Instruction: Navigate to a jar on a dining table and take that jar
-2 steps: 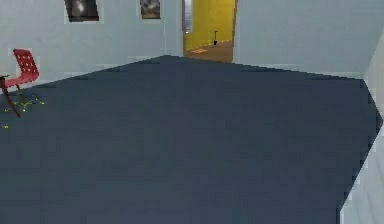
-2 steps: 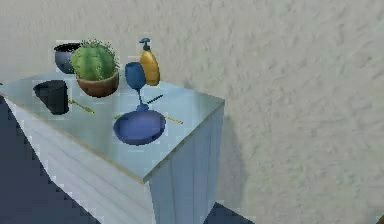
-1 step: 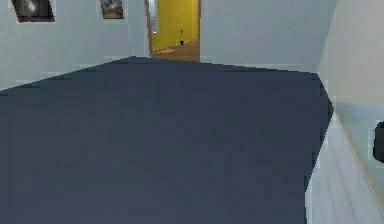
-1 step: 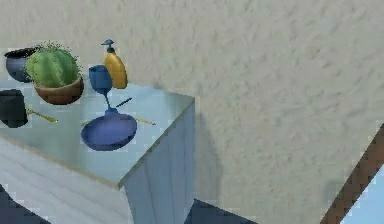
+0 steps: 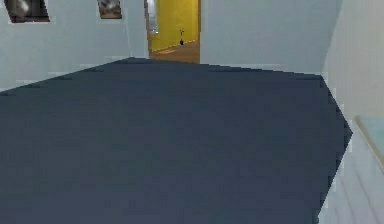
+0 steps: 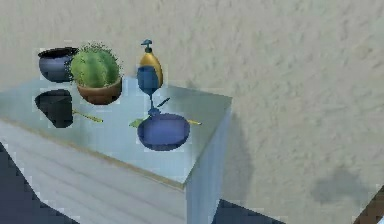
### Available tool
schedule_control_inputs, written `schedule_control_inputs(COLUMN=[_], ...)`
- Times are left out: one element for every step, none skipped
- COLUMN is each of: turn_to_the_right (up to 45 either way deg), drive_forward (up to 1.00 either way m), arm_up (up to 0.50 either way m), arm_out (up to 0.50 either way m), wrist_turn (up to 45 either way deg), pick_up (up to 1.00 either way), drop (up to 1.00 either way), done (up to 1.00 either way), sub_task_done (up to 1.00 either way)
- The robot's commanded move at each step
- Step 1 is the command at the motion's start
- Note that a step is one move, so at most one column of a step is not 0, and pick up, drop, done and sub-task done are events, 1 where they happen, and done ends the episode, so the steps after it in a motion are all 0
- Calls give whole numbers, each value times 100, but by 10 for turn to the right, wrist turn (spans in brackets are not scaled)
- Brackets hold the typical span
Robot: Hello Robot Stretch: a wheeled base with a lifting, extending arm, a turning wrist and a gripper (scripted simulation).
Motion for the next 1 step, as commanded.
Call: schedule_control_inputs(turn_to_the_right=[-30], drive_forward=[0], arm_up=[0], arm_out=[0], wrist_turn=[0], pick_up=[0], drop=[0], done=[0], sub_task_done=[0])
